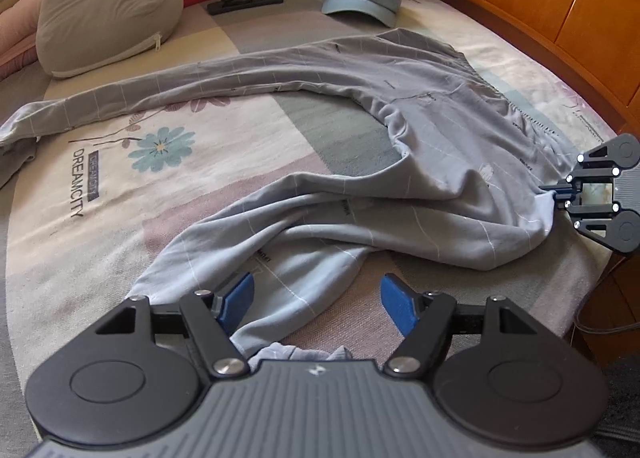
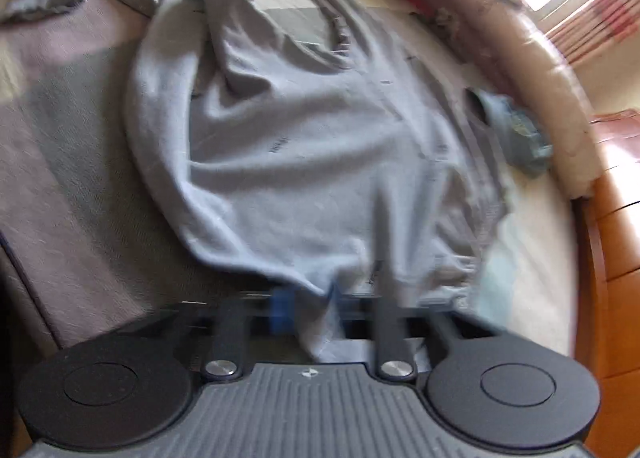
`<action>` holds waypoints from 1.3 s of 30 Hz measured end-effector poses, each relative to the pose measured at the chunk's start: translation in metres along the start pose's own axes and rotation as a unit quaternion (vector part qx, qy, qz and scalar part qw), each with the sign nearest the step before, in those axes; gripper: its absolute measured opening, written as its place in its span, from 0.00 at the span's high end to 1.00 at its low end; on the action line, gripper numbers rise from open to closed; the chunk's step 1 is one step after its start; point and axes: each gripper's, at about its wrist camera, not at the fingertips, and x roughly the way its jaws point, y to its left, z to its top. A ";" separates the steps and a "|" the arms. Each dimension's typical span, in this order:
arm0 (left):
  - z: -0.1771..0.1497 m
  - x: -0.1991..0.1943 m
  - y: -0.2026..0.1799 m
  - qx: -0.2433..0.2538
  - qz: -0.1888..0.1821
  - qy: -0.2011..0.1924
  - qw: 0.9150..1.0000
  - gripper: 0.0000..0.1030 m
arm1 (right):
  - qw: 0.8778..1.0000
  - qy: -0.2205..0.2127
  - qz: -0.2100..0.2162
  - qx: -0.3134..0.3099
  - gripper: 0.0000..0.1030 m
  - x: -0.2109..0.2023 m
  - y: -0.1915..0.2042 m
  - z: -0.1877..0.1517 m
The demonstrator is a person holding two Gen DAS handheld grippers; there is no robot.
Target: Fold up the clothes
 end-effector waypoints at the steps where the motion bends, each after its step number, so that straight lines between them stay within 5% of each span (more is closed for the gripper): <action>1: 0.000 -0.001 0.001 -0.001 0.001 -0.001 1.000 0.31 | 1.000 -0.002 0.004 0.006 0.93 -0.002 -0.003 0.001; 10: -0.002 -0.010 0.007 -0.010 0.007 -0.010 1.000 0.31 | 0.997 -0.017 0.045 0.062 0.89 -0.022 -0.031 0.009; 13: -0.001 -0.012 0.005 -0.006 0.003 -0.011 1.000 0.31 | 0.995 -0.022 0.058 0.081 0.77 -0.029 -0.041 0.012; 17: -0.004 -0.014 0.004 -0.007 0.005 -0.005 1.000 0.30 | 0.986 -0.046 0.068 0.144 0.48 -0.024 -0.053 0.023; 29: -0.059 -0.039 0.030 -0.105 0.020 0.024 0.994 0.29 | 0.962 -0.094 0.069 0.248 0.07 -0.016 -0.069 0.049; 33: -0.068 -0.028 0.030 -0.129 -0.014 0.031 0.991 0.29 | 0.950 -0.104 0.074 0.285 0.06 -0.019 -0.080 0.050; 39: -0.071 -0.024 0.025 -0.135 -0.024 0.034 0.990 0.29 | 0.951 -0.118 0.101 0.266 0.06 -0.014 -0.059 0.069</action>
